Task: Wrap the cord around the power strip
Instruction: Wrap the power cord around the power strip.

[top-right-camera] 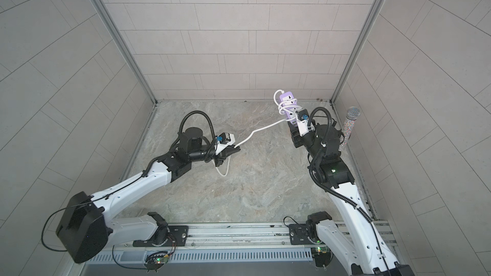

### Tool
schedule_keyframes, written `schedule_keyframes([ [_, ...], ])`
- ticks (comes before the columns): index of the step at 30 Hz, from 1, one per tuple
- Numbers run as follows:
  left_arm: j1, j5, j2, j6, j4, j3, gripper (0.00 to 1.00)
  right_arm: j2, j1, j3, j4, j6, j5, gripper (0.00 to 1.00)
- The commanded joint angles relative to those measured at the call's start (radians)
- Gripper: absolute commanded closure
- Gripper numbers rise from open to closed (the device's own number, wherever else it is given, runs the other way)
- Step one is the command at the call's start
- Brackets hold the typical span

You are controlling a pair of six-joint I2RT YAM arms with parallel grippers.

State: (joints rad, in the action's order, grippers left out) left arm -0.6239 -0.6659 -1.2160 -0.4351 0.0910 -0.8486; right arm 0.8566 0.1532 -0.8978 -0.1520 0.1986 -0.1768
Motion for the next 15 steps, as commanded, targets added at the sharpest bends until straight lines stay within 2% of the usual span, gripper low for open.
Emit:
schedule_keyframes([
  [1, -0.012, 0.026, 0.077, -0.190, -0.246, -0.089, 1.00, 0.019, -0.033, -0.041, -0.024, 0.098, 0.193, 1.00],
  [7, -0.067, 0.042, 0.098, -0.339, -0.443, -0.290, 1.00, 0.074, -0.003, -0.054, -0.155, 0.237, 0.231, 1.00],
  [15, -0.112, 0.079, -0.031, -0.498, -0.543, -0.563, 1.00, 0.068, 0.166, 0.035, -0.262, 0.387, 0.213, 1.00],
])
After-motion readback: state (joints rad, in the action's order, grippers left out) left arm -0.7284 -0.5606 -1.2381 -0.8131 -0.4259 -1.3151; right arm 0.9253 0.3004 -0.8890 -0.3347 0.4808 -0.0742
